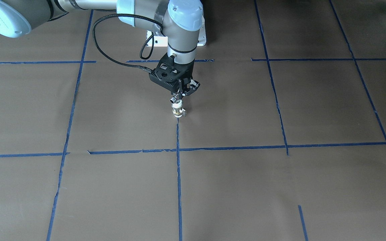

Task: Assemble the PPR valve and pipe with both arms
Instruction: 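Lower the chrome fitting into the valve's top opening with the right gripper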

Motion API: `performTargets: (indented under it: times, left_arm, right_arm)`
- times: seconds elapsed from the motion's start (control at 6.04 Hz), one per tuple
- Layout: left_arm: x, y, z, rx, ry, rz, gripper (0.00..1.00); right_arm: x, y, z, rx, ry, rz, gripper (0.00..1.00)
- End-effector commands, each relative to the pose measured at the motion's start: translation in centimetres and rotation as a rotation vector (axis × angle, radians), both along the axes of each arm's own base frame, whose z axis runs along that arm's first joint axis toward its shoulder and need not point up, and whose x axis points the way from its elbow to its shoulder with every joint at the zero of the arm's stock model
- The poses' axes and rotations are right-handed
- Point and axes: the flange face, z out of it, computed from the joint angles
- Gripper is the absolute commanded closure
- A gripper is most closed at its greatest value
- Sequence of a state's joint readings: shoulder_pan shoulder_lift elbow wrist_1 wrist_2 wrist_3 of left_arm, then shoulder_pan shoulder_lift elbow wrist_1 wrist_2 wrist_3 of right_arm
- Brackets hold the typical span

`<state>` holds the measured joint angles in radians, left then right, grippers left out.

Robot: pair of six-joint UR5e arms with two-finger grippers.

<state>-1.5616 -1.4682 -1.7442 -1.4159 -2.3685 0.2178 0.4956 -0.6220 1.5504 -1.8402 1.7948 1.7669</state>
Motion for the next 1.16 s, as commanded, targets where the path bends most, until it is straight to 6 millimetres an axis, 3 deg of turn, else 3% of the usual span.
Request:
performTargets:
  times: [0.0, 0.17, 0.33, 0.83, 0.99]
  left_arm:
    - [0.0, -0.1, 0.0, 0.0, 0.0, 0.0, 0.0]
    - [0.0, -0.1, 0.0, 0.0, 0.0, 0.0, 0.0]
    - [0.0, 0.0, 0.1, -0.002, 0.0, 0.0, 0.0]
    - [0.0, -0.5, 0.0, 0.001, 0.0, 0.0, 0.0]
    - [0.1, -0.5, -0.2, 0.004, 0.0, 0.002, 0.0]
  right_arm:
    - [-1.4, -0.8, 1.0, 0.016, -0.025, 0.0, 0.82]
    - [-2.0, -1.1, 1.3, 0.024, -0.035, 0.002, 0.48]
    - [-1.9, -1.2, 1.2, 0.038, -0.034, 0.003, 0.01]
    - [-0.9, -1.4, 0.2, 0.056, -0.051, -0.017, 0.0]
    - [1.6, -2.8, -0.3, 0.081, -0.038, -0.079, 0.0]
